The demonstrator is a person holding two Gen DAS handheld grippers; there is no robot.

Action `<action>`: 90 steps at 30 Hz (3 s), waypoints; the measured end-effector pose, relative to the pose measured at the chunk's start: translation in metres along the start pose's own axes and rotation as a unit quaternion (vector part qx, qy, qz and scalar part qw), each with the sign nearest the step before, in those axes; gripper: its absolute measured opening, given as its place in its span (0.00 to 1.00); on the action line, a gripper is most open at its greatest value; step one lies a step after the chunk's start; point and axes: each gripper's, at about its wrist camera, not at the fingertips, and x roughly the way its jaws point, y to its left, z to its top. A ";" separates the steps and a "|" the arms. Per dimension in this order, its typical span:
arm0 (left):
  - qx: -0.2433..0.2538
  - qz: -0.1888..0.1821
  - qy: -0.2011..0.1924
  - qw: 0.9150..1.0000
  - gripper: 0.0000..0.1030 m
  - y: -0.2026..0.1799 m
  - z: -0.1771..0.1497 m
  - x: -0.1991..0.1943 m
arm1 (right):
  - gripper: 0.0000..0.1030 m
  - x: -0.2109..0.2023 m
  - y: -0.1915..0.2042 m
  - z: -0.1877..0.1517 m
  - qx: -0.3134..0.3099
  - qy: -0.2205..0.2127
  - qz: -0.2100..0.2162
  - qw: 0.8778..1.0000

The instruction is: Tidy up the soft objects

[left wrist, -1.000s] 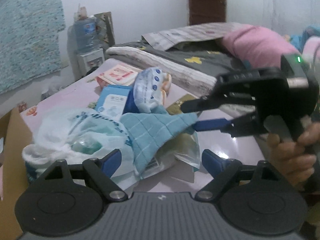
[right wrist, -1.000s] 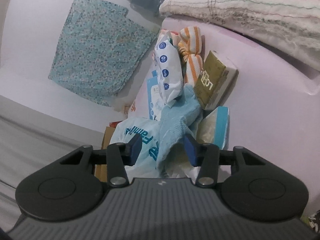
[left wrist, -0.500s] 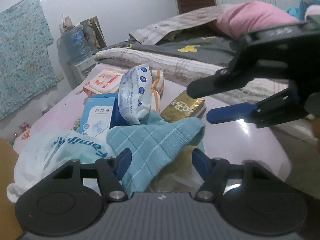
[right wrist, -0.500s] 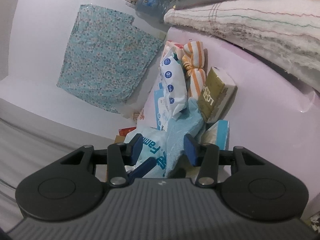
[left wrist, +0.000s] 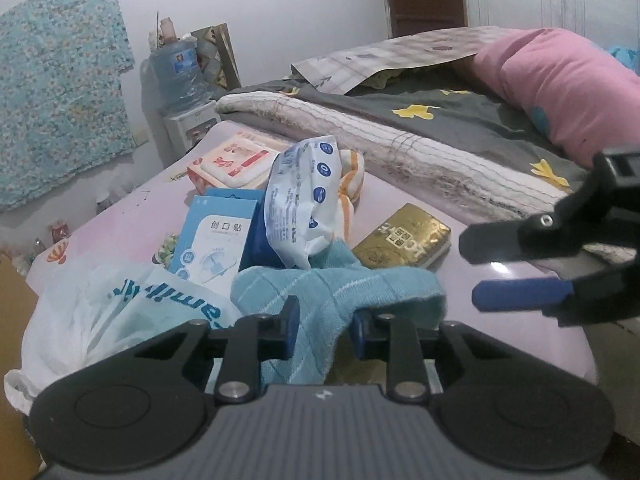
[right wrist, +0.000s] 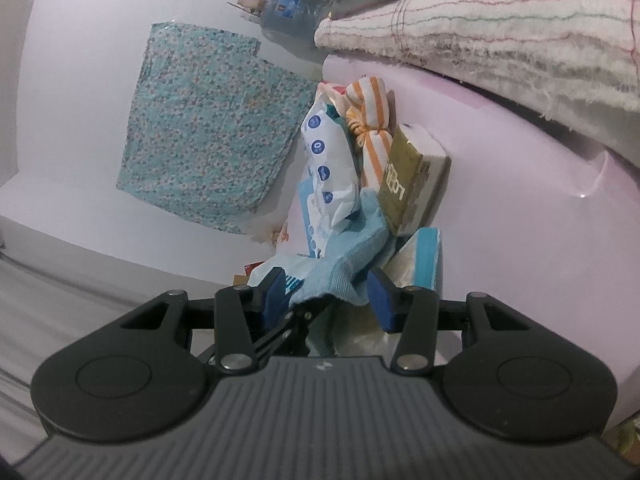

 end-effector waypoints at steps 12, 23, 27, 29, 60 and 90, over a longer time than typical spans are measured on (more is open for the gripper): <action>-0.086 -0.013 -0.110 0.990 0.04 0.034 0.034 -0.054 | 0.45 -0.020 0.000 -0.008 0.003 -0.022 0.012 1.000; -0.145 -0.120 -0.168 0.968 0.04 0.044 0.046 -0.125 | 0.46 -0.060 0.011 -0.016 0.001 -0.053 0.065 0.996; -0.149 -0.121 -0.173 0.966 0.04 0.045 0.040 -0.138 | 0.49 -0.062 0.019 -0.020 0.013 -0.036 0.113 0.993; -0.149 -0.105 -0.178 0.967 0.04 0.049 0.038 -0.143 | 0.50 -0.058 0.025 -0.024 0.008 -0.025 0.118 0.993; -0.103 -0.181 -0.012 0.978 0.05 -0.009 -0.101 -0.113 | 0.59 -0.068 -0.038 -0.073 0.069 0.039 0.020 0.997; -0.175 -0.176 0.067 0.966 0.40 0.052 -0.129 -0.098 | 0.12 -0.035 0.025 -0.089 -0.125 0.121 -0.154 0.973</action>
